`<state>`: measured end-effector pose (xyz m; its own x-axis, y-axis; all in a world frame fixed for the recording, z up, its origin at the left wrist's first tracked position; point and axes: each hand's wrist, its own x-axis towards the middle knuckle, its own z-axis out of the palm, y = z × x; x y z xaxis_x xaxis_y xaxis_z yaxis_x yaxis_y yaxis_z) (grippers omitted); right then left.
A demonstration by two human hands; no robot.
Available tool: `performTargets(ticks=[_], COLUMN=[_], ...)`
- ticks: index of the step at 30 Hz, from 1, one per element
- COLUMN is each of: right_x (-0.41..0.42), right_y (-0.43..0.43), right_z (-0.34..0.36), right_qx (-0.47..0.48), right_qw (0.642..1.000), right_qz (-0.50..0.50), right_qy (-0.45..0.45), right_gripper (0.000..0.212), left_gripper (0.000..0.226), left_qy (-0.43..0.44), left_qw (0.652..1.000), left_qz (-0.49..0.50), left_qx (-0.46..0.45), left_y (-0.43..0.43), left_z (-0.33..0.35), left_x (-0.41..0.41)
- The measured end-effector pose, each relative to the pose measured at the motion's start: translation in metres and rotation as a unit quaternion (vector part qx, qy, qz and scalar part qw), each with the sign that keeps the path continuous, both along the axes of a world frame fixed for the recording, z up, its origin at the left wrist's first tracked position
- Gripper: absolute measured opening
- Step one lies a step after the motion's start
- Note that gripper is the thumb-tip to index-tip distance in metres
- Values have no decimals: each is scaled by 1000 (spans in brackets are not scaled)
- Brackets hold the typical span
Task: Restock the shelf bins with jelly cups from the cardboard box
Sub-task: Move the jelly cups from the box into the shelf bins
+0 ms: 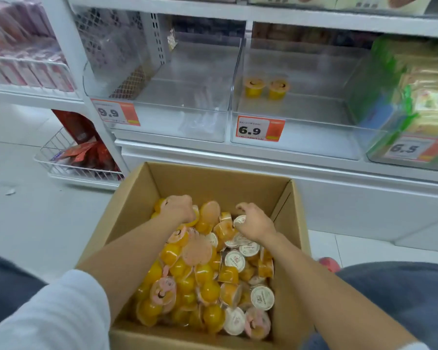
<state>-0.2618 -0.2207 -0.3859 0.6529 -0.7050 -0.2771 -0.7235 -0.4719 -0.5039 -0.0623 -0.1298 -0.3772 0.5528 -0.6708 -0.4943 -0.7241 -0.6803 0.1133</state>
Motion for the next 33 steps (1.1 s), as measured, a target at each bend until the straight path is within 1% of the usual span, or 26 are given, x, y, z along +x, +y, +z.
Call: performTargets(ticks=[1,2,4,5,6,7,9,11,13,14,15,16,18,19,20,21,22,24,26,28,30,33], right_x=[3,6,17,23,28,34,46,55,61,62,62,61,54,50,44,37,31,19,9,0,-9,-23], right_y=[4,10,24,32,40,48,61,71,75,76,75,71,57,46,35,24,13,-8,-26,-46,-67,-103], right_z=[-17,-32,-62,-74,-85,-94,-106,-112,-119,-117,-113,-108,-91,-80,-65,-49,-31,13,58,101,141,189], right_qx=[43,92,172,203,229,252,287,304,279,266,259,255,246,232,217,198,182,150,116,73,29,4], right_qw=[999,995,983,977,970,964,954,946,951,955,956,957,959,963,966,971,974,974,967,955,934,895], right_qz=[5,11,12,9,5,-2,-40,-97,-117,-117,-121,-123,-127,-127,-127,-128,-138,-159,-174,-207,-248,-295], right_qy=[11,26,57,66,77,84,80,62,59,65,65,65,64,59,53,38,11,-66,-143,-199,-255,-334], right_gripper=[51,51,38,33,37,45,53,54,46,42,42,44,54,54,47,38,34,34,33,37,45,44], left_gripper=[32,45,72,81,84,85,84,74,56,52,54,63,90,98,100,96,89,78,69,61,55,50], left_qy=[1,19,85,113,131,135,150,162,139,129,131,142,182,185,177,159,144,150,169,190,177,126], left_qw=[999,996,986,980,978,979,984,983,988,989,988,985,974,974,978,984,987,981,961,931,903,869], left_qz=[-12,-19,-13,-11,-9,-4,39,85,71,69,79,96,129,123,103,75,52,26,10,7,-12,-53], left_qx=[44,82,143,162,165,150,88,30,15,0,-15,-24,-33,-35,-32,-39,-56,-122,-217,-313,-391,-475], left_y=[6,12,24,30,35,38,42,41,41,41,40,39,36,31,26,18,11,-6,-24,-43,-64,-101], left_z=[-13,-26,-45,-56,-66,-76,-91,-97,-102,-104,-106,-103,-91,-80,-67,-49,-31,9,52,97,139,184], left_x=[7,13,19,21,24,26,28,25,20,20,21,22,22,20,19,15,10,-3,-22,-46,-68,-88])
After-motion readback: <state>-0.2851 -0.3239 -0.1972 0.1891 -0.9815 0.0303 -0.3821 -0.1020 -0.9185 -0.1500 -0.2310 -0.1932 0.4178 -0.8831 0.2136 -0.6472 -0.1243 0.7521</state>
